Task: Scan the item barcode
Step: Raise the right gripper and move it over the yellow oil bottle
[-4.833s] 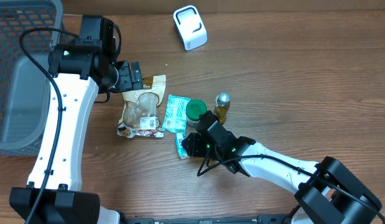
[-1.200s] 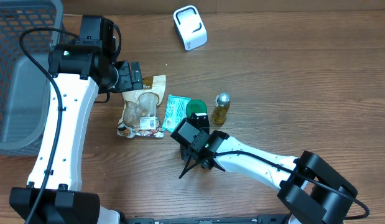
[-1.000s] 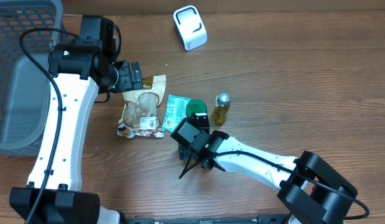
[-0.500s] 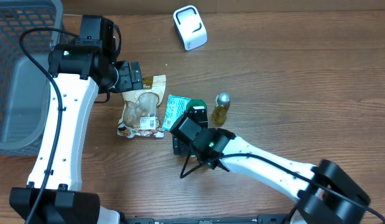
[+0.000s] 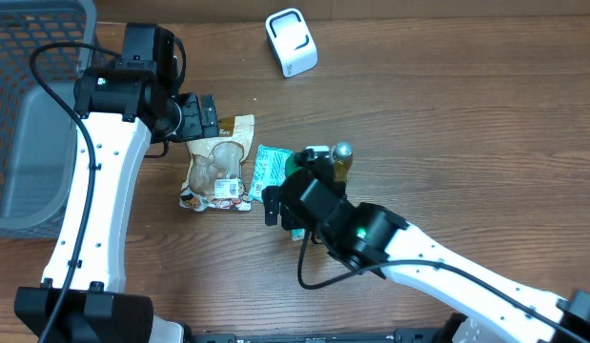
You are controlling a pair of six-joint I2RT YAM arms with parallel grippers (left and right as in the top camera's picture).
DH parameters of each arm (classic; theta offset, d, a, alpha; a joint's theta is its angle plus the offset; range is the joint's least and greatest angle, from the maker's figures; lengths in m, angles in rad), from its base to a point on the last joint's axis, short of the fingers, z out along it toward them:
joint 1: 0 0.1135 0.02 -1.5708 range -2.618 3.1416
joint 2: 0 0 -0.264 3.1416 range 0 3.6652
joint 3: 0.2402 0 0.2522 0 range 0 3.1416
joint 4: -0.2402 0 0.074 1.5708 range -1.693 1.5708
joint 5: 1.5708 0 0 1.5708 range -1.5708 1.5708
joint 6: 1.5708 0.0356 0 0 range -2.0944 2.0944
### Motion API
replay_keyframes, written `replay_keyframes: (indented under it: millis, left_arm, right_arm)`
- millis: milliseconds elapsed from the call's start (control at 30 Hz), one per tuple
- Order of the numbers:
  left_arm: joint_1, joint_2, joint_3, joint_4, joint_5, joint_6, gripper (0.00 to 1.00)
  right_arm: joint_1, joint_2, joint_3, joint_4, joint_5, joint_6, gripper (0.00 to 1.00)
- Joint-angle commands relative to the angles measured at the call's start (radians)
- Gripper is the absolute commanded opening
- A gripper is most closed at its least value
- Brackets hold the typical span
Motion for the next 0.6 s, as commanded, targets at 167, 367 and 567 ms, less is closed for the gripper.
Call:
replay_keyframes:
  millis: [167, 367, 567]
  left_arm:
    - [-0.001, 0.008, -0.002, 0.003, 0.005, 0.008, 1.0]
    - [-0.001, 0.008, -0.002, 0.003, 0.005, 0.008, 1.0]
    - [-0.001, 0.008, -0.002, 0.003, 0.005, 0.008, 1.0]
  right_arm:
    - [-0.002, -0.113, 0.032, -0.037, 0.286, -0.005, 1.0]
    - [-0.003, -0.113, 0.031, -0.09, 0.445, -0.005, 1.0]
    - [-0.063, -0.111, 0.032, -0.119, 0.397, -0.005, 1.0]
